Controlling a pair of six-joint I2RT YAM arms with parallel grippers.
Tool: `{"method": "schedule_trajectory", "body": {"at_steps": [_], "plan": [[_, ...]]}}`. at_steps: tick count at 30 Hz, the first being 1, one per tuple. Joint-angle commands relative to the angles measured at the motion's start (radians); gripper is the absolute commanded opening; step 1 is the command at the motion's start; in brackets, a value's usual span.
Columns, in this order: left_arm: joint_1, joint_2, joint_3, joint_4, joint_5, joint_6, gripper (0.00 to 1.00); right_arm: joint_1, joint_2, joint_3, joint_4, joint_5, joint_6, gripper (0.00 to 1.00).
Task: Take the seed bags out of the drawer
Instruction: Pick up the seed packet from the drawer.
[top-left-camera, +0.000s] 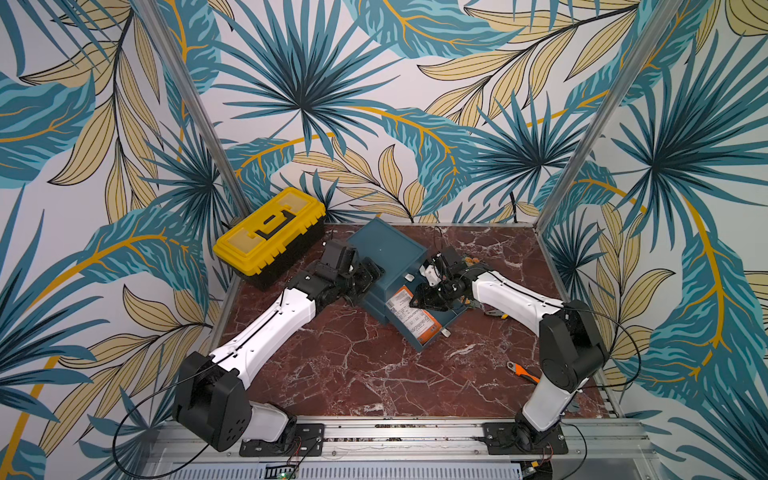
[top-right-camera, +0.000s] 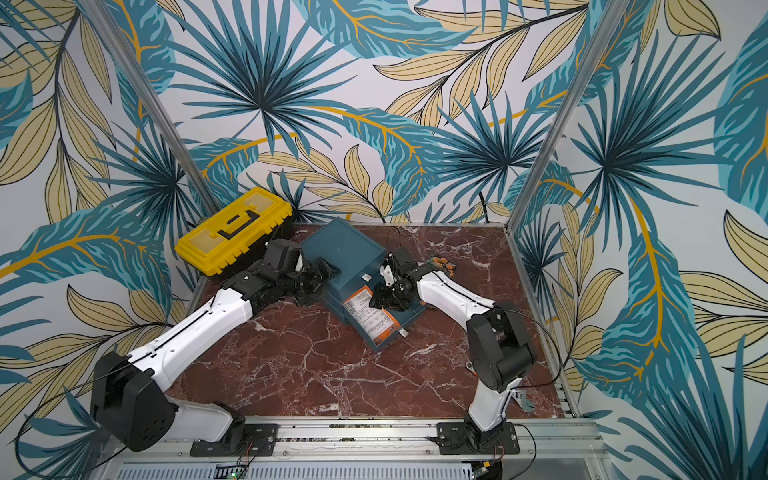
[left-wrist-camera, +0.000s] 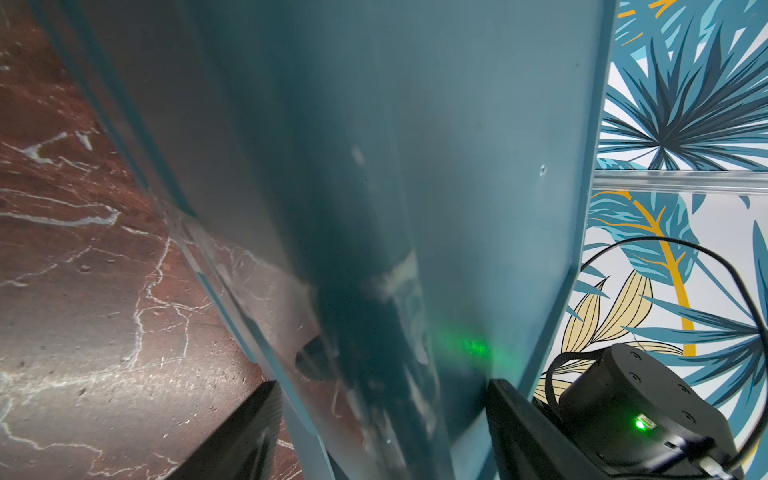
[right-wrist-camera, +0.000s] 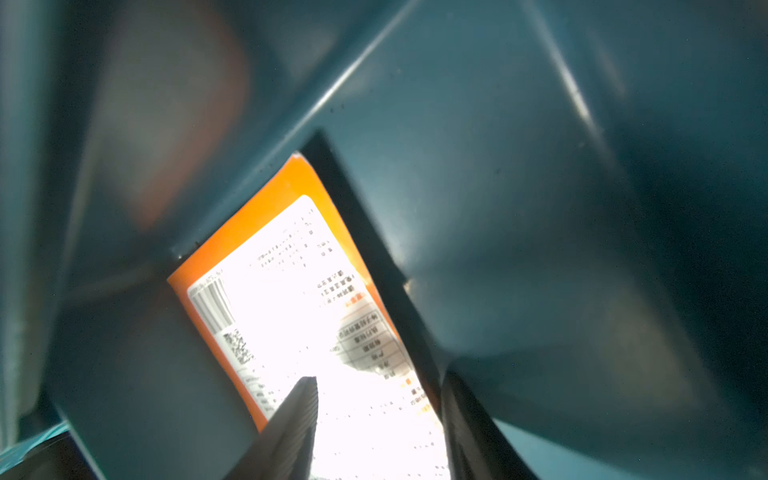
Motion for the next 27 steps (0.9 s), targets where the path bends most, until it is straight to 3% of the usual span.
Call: {"method": "schedule_trajectory", "body": {"at_steps": [1,12,27], "plan": [[-0.003,-0.03,-0.023,-0.002,0.004,0.009,0.82,0.011,0.033,0.0,0.006,-0.064,0.019,0.46],[-0.003,-0.037,-0.033,-0.001,0.001,0.008,0.82,0.012,0.033,-0.002,0.011,-0.078,0.036,0.19],[-0.003,-0.046,-0.04,-0.002,-0.006,0.002,0.82,0.01,0.006,-0.006,-0.008,0.0,0.052,0.0]]}}
